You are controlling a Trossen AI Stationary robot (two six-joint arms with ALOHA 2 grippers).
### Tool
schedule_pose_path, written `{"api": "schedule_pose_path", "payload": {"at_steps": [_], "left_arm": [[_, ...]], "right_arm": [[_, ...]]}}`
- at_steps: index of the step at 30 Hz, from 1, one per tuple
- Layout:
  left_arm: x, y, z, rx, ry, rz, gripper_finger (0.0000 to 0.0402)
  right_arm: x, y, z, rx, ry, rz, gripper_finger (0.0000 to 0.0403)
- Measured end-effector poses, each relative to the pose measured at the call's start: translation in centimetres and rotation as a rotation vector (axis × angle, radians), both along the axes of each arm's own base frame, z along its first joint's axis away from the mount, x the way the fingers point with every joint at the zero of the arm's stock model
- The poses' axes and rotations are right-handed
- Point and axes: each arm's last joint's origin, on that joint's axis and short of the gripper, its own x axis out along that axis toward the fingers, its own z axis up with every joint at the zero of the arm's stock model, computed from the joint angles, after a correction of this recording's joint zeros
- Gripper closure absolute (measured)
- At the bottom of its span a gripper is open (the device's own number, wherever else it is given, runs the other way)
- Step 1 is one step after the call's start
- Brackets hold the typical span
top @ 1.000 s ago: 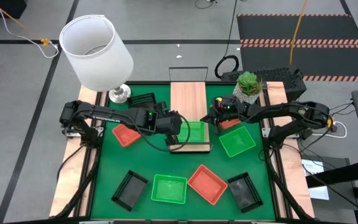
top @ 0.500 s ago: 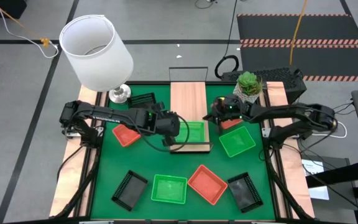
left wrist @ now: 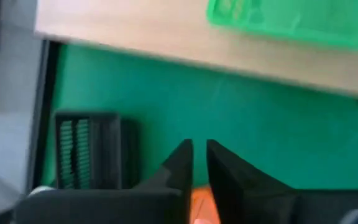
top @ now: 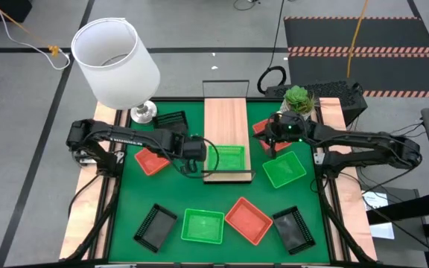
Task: Stack baskets on shelf by color
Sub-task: Put the top left green bin on the shelf
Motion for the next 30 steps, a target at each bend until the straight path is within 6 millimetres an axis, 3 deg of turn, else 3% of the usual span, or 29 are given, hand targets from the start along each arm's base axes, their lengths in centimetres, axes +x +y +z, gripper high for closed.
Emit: {"api": "schedule_pose_path", "payload": {"at_steps": [3, 13, 20, 30], "left_arm": [[-0.1, 0.5, -0.8, -0.081, -0.080, -0.100, 0.0395], [-0.3, 2.9, -4.4, -0.200, -0.212, -0.247, 0.0398], [-0.1, 3.6, -5.3, -0.233, -0.298, -0.293, 0.0396], [0.3, 3.4, -5.1, -0.256, -0.346, -0.333, 0.0391]], "right_arm": [[-0.1, 0.1, 0.2, -0.003, -0.007, 0.000, 0.0401], [-0.3, 0.1, 0.2, -0.005, -0.002, 0.002, 0.0401], [-0.3, 0.1, 0.2, -0.011, 0.001, 0.006, 0.0401], [-0.3, 0.1, 0.2, -0.013, 0.001, 0.008, 0.0401]]}}
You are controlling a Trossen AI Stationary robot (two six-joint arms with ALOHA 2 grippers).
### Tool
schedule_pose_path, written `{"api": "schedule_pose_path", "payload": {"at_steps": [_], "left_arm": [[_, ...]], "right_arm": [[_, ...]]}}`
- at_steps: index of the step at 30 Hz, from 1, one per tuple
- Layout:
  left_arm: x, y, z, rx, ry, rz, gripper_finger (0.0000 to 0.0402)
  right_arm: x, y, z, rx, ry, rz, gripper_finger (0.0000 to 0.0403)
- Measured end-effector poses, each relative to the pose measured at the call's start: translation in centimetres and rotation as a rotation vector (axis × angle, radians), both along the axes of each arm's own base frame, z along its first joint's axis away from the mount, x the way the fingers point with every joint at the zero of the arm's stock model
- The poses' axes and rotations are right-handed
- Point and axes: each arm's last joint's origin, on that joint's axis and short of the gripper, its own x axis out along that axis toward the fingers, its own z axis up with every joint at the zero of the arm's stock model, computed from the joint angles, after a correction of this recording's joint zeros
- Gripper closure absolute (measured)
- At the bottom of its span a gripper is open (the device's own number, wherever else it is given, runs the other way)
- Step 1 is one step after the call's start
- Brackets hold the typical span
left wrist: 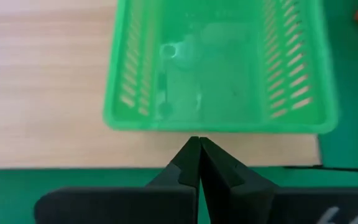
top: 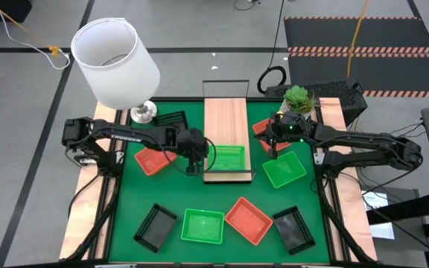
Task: Stack baskets on shelf by color
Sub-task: Put the top left green bin on the shelf
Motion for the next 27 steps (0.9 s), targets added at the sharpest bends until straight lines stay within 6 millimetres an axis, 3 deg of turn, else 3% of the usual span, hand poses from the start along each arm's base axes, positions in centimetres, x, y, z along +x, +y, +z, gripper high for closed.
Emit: {"api": "schedule_pose_path", "payload": {"at_steps": [17, 27], "left_arm": [[0.6, 0.0, -0.8, -0.026, -0.007, -0.024, 0.0392], [0.2, -0.1, -0.9, -0.031, 0.032, -0.029, 0.0397]], "right_arm": [[-0.1, 0.1, -0.2, 0.029, 0.014, 0.001, 0.0401], [-0.1, 0.9, -0.9, 0.169, 0.044, 0.177, 0.0401]]}}
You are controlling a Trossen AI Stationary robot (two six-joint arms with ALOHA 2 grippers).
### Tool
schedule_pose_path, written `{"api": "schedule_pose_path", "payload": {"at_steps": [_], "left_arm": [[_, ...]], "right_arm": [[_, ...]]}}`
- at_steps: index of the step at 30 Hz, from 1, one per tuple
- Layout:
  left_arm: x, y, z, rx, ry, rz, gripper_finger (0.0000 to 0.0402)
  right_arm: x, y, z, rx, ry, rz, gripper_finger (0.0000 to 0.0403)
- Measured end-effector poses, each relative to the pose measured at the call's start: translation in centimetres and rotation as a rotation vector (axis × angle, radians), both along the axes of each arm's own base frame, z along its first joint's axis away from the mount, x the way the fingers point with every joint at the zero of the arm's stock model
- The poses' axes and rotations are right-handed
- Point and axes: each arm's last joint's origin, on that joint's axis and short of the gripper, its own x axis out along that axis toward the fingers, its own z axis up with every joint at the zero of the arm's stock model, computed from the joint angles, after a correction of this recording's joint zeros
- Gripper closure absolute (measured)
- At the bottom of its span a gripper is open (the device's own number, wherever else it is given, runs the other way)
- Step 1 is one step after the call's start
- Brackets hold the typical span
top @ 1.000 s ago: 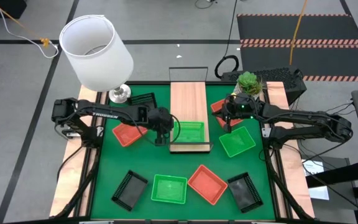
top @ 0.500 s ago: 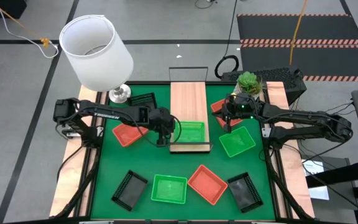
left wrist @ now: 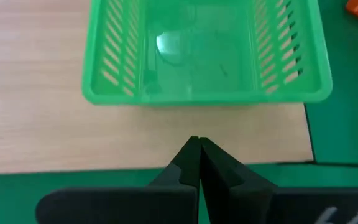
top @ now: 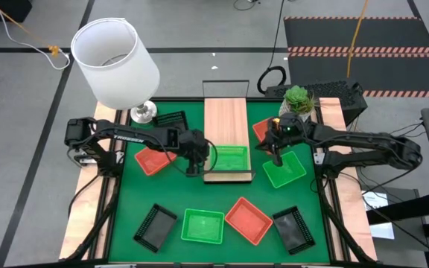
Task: Stack baskets on shelf by color
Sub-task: Put the top left green bin on the shelf
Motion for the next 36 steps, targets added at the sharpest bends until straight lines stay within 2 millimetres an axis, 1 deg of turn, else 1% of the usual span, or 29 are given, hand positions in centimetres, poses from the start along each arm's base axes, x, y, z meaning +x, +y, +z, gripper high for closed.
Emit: {"api": "schedule_pose_path", "payload": {"at_steps": [5, 9, 12, 18, 21, 26, 32, 36], "left_arm": [[-0.6, 0.0, 0.0, -0.008, 0.053, 0.004, 0.0384], [-1.1, -0.1, 0.4, -0.006, 0.070, 0.009, 0.0393], [-1.0, -0.1, 1.1, -0.002, 0.027, 0.010, 0.0398], [-1.3, -0.1, 1.3, -0.004, 0.025, 0.014, 0.0384], [-1.2, -0.1, 1.3, -0.002, 0.022, 0.012, 0.0385], [-1.2, -0.1, 1.3, -0.001, 0.020, 0.011, 0.0398], [-1.2, -0.1, 1.4, 0.000, 0.014, 0.011, 0.0385], [-1.2, -0.1, 1.4, -0.002, 0.014, 0.014, 0.0385]], "right_arm": [[0.8, 0.3, -1.2, -0.004, 0.052, 0.041, 0.0401], [1.5, 0.2, -2.1, -0.003, 0.078, 0.058, 0.0401], [2.1, 0.0, -2.4, -0.003, 0.062, 0.052, 0.0401], [2.7, -0.2, -2.6, -0.014, 0.024, 0.048, 0.0401], [2.8, -0.3, -2.5, -0.017, 0.013, 0.045, 0.0401], [2.9, -0.3, -2.3, -0.025, -0.003, 0.046, 0.0401], [3.1, -0.4, -2.1, -0.045, -0.037, 0.040, 0.0401], [3.1, -0.6, -2.0, -0.079, -0.028, -0.006, 0.0401]]}}
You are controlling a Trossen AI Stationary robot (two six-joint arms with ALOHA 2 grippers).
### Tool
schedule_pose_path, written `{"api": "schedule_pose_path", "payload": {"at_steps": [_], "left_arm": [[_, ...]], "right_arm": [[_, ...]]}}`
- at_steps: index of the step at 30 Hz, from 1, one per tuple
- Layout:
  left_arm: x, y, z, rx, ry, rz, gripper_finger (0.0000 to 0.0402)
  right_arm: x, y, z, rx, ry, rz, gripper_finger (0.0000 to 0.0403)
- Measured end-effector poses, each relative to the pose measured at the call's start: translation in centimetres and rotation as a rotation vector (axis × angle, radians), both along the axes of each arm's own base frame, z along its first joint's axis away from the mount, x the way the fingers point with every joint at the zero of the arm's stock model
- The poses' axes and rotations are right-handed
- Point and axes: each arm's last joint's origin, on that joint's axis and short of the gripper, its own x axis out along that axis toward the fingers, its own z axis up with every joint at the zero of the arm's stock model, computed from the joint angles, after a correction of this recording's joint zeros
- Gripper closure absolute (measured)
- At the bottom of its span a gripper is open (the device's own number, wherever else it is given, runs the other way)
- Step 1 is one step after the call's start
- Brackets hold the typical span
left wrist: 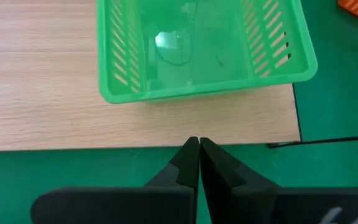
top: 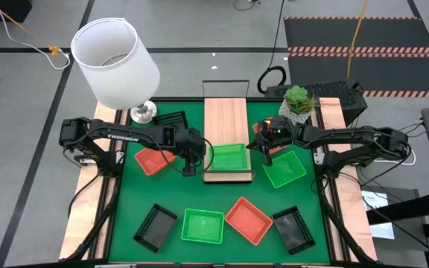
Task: Stack baskets on shelf by color
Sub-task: Put the top left green bin on the shelf
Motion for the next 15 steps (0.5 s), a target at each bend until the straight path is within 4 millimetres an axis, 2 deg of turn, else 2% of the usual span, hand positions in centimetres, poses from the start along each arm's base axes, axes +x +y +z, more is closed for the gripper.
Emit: {"api": "schedule_pose_path", "payload": {"at_steps": [5, 12, 15], "left_arm": [[-0.1, 0.0, 0.0, 0.001, 0.009, -0.002, 0.0398], [-0.1, 0.0, -0.1, 0.011, 0.011, -0.014, 0.0387], [-0.1, 0.1, -0.1, 0.013, 0.012, -0.014, 0.0395]], "right_arm": [[-0.1, 0.0, 0.0, -0.010, 0.010, -0.008, 0.0401], [-0.8, 0.2, 0.5, -0.006, 0.021, -0.012, 0.0401], [-1.1, 0.2, 0.9, -0.013, 0.023, -0.073, 0.0401]]}}
